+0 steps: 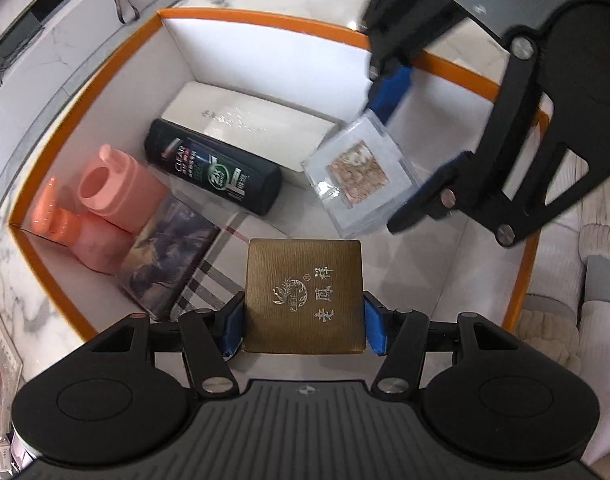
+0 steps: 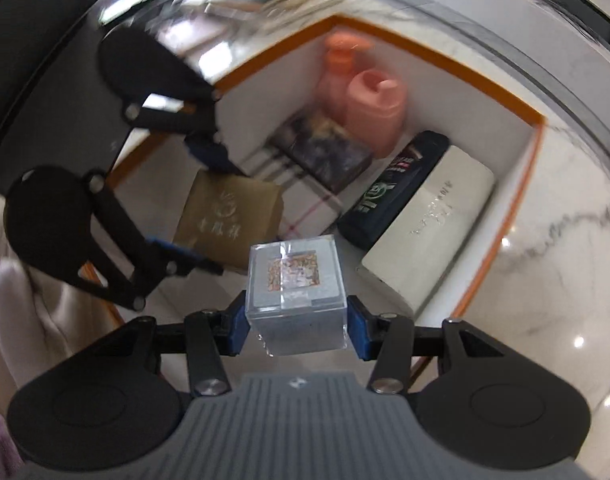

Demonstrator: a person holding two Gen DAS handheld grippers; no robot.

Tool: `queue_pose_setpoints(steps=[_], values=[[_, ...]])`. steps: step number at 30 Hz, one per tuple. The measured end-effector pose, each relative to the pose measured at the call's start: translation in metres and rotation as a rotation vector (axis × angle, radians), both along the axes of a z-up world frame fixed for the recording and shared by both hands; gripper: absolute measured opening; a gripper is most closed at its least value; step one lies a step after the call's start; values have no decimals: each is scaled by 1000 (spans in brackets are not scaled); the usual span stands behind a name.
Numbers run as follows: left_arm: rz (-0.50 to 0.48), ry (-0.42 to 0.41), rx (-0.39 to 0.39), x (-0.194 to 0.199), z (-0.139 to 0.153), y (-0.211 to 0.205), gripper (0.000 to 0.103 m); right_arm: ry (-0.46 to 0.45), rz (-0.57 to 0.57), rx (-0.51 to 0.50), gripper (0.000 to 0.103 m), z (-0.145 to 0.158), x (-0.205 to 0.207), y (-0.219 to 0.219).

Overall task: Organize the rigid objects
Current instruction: 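Carry the brown gift box and clear cube box over the box with both tools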

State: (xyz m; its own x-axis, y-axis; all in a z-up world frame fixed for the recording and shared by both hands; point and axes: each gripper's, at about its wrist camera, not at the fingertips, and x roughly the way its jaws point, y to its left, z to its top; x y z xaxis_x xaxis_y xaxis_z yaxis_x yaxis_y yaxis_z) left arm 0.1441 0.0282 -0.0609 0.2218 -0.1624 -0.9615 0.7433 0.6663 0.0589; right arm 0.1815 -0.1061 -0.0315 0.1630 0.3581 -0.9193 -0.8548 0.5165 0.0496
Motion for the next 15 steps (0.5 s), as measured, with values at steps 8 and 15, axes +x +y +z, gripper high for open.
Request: queue_pose_setpoints(steps=[8,15], values=[[-21,28,10,2,-5,-2,67,-27,290,-167,50,-12,10,24],[17,41,-15,6,-8,1,67,-55,476,-331,49,-40,2,38]])
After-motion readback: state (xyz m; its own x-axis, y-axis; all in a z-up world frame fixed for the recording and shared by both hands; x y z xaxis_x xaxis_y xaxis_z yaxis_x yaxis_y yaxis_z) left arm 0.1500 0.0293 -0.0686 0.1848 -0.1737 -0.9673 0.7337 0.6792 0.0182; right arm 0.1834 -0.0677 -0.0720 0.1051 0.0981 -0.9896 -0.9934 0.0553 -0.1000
